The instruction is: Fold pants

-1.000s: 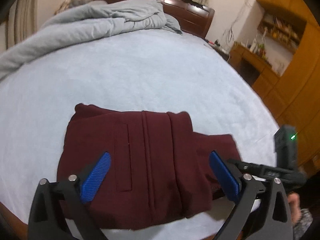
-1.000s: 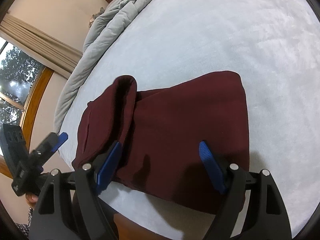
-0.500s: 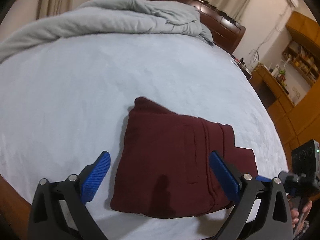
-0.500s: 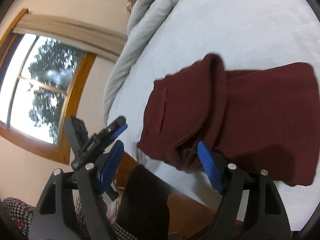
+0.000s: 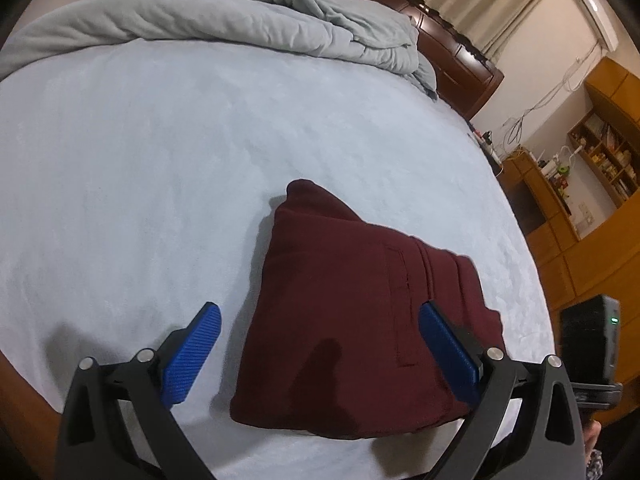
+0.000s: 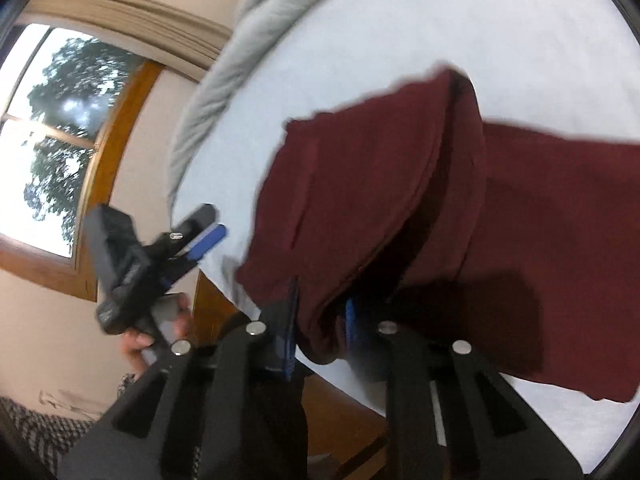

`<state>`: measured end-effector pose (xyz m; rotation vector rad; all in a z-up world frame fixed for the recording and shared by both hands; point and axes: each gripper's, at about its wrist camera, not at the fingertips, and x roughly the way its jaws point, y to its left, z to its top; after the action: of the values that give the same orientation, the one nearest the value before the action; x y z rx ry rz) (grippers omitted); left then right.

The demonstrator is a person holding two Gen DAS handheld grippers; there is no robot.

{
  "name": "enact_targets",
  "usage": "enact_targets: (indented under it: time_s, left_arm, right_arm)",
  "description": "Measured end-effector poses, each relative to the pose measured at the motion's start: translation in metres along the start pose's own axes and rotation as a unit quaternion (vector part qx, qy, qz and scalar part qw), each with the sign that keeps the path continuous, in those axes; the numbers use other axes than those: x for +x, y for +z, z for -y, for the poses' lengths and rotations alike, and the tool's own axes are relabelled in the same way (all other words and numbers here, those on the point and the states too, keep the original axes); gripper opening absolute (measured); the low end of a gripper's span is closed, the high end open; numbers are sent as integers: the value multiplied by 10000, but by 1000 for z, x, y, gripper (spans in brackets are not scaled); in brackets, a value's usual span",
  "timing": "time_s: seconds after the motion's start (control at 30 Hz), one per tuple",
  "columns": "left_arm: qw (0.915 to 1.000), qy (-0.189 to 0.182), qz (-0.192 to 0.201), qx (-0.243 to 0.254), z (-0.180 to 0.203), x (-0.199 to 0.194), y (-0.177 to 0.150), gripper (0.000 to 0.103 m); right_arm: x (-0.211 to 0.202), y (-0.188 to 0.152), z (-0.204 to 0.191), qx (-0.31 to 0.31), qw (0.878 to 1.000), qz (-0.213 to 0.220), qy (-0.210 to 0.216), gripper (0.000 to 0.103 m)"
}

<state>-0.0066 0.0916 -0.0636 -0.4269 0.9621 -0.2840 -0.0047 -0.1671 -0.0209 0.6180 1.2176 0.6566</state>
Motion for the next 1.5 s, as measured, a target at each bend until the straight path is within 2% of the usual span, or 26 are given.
enact_targets:
  time_s: [0.13,0.2,0.27,0.33,0.4,0.47,0.57,0.67,0.73,0.83,1.0,1.03,1.1,1.13,1.2,1.27,1.3,1.33,1.4,1.5]
  left_arm:
    - [9999,-32,73,113,3,-4,-1,99]
    - [9997,-49,40,219,8,0,-2,99]
    - [9992,86,-105,372,14,12,-6,99]
    - [9981,252,-299,476,16,25,-8,99]
    - [9962,413,-519,562,18,40,-13,99]
    - [9956,429,-615,565,17,48,-17,99]
    - [9958,345,-631,573,18,47,-19,99]
    - [9966,276,-535,561,18,40,-16,99]
    - [9969,172,-572,510,15,37,-14,99]
    - [9973,31,-648,341,11,33,-13,99]
    - [9977,7,-635,241,4,29,-13,99]
    - [9976,7,-646,233,4,30,-13,99]
    - [9975,-10,-683,174,2,30,-14,99]
    - [9975,1,-695,157,3,32,-15,99]
    - [9974,4,-710,133,4,33,-15,99]
    - [9974,-5,-711,140,5,32,-14,99]
    - [9974,6,-705,166,6,32,-14,99]
    - [9973,14,-707,176,6,33,-14,99]
    - [9971,21,-737,201,7,34,-14,99]
    - [9968,49,-767,209,8,36,-13,99]
  right_arm:
    - [-26,-8,-5,-65,9996,246,-82,18]
    - [-17,-15,11,143,9996,21,-247,18]
    - [9,-24,36,518,9972,-352,-403,18]
    - [24,-28,49,679,9963,-436,-294,19]
    - [19,-28,46,577,9976,-329,-211,22]
    - [10,-27,37,434,9985,-253,-205,45]
    - [-11,-21,30,342,9992,6,-215,63]
    - [-23,-10,39,512,9980,186,-329,76]
    - [-21,-6,49,667,9967,198,-428,79]
    - [-10,-2,67,955,9948,111,-324,80]
    - [12,7,72,1027,9946,91,116,84]
    - [16,9,72,1023,9944,111,237,84]
    - [16,13,79,1036,9905,106,893,76]
    - [24,17,82,1168,9861,100,1178,75]
    - [36,22,85,1222,9849,101,1225,67]
    - [40,25,87,1300,9840,64,1213,44]
    - [41,26,87,1325,9838,51,1207,36]
    - [42,26,89,1360,9835,32,1193,23]
    - [40,24,90,1376,9822,64,1275,20]
    - [28,23,78,1151,9866,163,1140,18]
